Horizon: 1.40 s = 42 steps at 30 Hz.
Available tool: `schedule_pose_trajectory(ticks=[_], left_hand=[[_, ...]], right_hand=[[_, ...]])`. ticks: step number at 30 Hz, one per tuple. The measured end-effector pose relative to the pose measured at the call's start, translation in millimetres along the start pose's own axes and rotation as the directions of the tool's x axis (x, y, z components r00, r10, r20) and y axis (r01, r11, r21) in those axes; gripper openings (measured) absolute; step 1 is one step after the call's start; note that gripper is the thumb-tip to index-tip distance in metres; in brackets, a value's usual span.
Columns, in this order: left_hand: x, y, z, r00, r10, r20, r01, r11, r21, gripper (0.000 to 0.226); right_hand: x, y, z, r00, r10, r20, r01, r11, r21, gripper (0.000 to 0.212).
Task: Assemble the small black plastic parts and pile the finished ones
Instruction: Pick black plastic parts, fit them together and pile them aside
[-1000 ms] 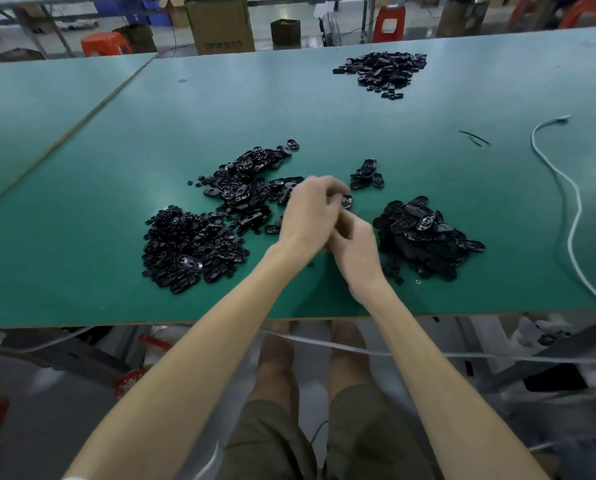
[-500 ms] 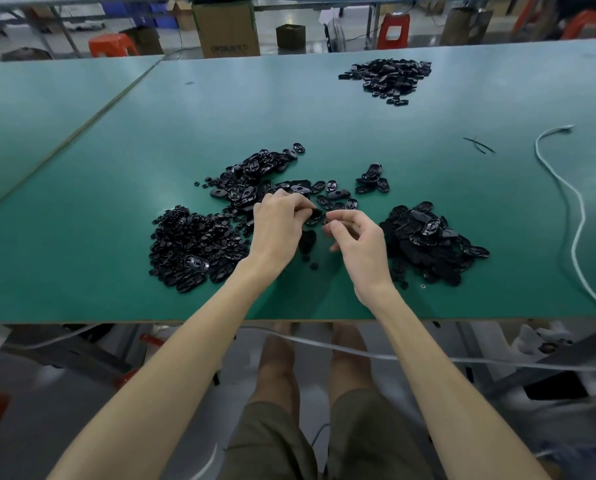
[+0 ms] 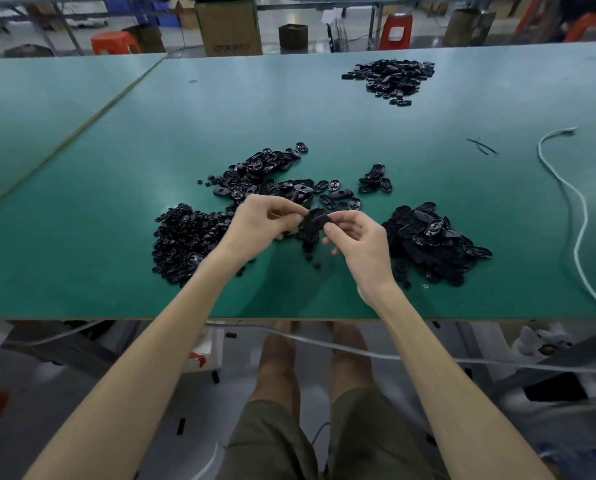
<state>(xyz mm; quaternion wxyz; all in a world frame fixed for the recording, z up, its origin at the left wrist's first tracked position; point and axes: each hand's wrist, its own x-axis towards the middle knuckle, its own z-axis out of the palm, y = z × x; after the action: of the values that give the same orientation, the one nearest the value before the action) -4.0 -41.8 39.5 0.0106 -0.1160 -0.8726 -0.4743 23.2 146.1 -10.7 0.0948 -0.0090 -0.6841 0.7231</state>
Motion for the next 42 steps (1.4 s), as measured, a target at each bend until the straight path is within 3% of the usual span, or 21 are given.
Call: schedule_pose_trajectory(ticks=[3,6,8,12,24,28,34,42], left_hand=[[1,-14,-22,0.987,-0.073,-0.142,0.110,0.955,0.277,0.021],[3,-33,-42,0.953,-0.173,-0.249,0.284,0.794,0.537,0.027],[2,-41,-46,0.939,-0.237,-0.248,0.341,0.723,0.601,0.026],[-4,-43,-40,0.939,-0.200,-0.281,0.325,0.784,0.528,0.010],[-12,-32,-44,0.918,-0.084,-0.387,0.254,0.875,0.412,0.004],[-11,-20,-36,0.947,-0.094,-0.306,0.158,0.969,0.190,0.002],[-11,5,-6,0.998,-0.012,-0.070,0.012,1.000,-0.011,0.005],[-13,10,16,0.999,-0.032,-0.036,0.022,0.969,-0.245,0.016]], right_hand=[[0,1,-1,1.000,0.011,-0.010,-0.011,1.000,0.010,0.012],[0,1,-1,1.000,0.016,-0.011,-0.016,1.000,0.000,0.013],[0,0,0,1.000,0.015,-0.014,-0.015,1.000,-0.006,0.013],[0,0,0,1.000,0.022,-0.021,-0.022,1.000,-0.007,0.013],[0,-1,0,0.999,0.026,-0.042,-0.026,1.000,-0.007,0.013],[0,-1,0,0.998,0.026,-0.050,-0.026,1.000,0.010,0.012],[-1,-2,1,0.998,0.026,-0.057,-0.026,1.000,-0.003,0.012],[-1,-2,1,0.998,0.025,-0.055,-0.024,1.000,0.005,0.012]])
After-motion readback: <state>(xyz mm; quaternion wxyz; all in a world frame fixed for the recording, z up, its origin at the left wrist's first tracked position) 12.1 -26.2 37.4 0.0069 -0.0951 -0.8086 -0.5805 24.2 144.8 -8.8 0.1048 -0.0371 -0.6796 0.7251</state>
